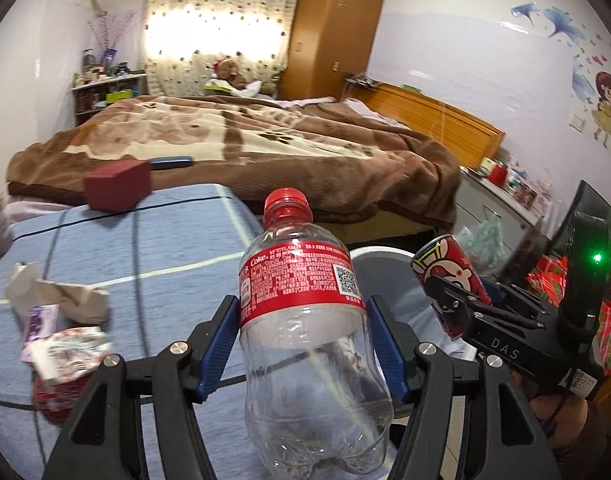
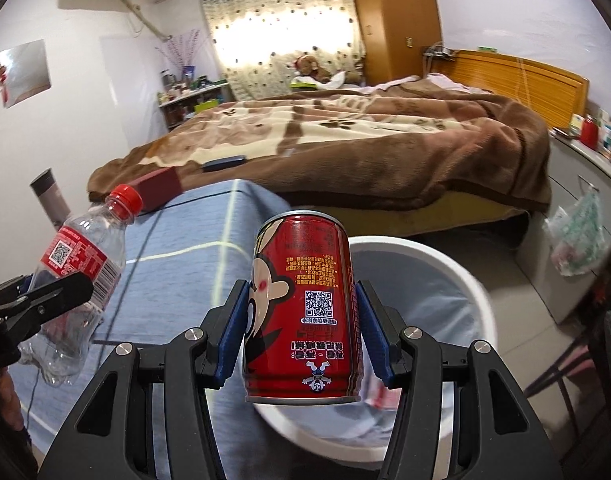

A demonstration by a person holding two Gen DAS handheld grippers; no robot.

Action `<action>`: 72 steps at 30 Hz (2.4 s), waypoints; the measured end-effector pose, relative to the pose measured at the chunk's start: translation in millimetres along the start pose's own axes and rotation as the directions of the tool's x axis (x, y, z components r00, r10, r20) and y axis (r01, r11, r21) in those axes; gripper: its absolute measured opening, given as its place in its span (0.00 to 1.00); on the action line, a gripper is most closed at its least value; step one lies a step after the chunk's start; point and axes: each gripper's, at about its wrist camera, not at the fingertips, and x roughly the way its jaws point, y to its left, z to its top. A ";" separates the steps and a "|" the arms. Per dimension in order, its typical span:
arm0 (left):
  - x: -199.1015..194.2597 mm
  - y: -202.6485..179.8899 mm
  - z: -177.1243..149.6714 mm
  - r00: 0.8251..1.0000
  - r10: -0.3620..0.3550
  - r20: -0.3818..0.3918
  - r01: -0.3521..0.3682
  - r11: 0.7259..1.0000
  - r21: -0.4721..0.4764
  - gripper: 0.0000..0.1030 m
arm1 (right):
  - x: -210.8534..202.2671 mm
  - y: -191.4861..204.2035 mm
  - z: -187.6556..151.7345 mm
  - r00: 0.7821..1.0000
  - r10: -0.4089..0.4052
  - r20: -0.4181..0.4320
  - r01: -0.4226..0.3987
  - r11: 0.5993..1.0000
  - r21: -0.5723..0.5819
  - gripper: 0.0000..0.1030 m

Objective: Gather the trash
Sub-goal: 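Lift the clear bottle and red can and carry both over the white bin, then open both tools to drop the bottle and can into the bin, then move both tools back over the trash on the table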

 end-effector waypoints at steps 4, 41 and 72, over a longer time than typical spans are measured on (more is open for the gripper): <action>14.9 -22.2 1.7 0.999 -0.043 -0.028 0.044 0.999 0.028 0.64 | 2.7 -17.0 -0.9 1.000 -0.028 -0.013 0.029 0.999 0.028 0.53; 106.3 -73.5 -2.4 0.974 -0.109 -0.201 0.117 0.993 0.028 0.67 | 27.2 -69.2 -22.2 0.978 -0.146 -0.148 0.156 0.986 0.055 0.56; -23.7 51.1 -14.3 0.996 0.089 0.020 -0.086 0.989 -0.121 0.67 | 8.1 24.0 -12.8 0.999 0.034 -0.031 -0.035 0.999 -0.029 0.56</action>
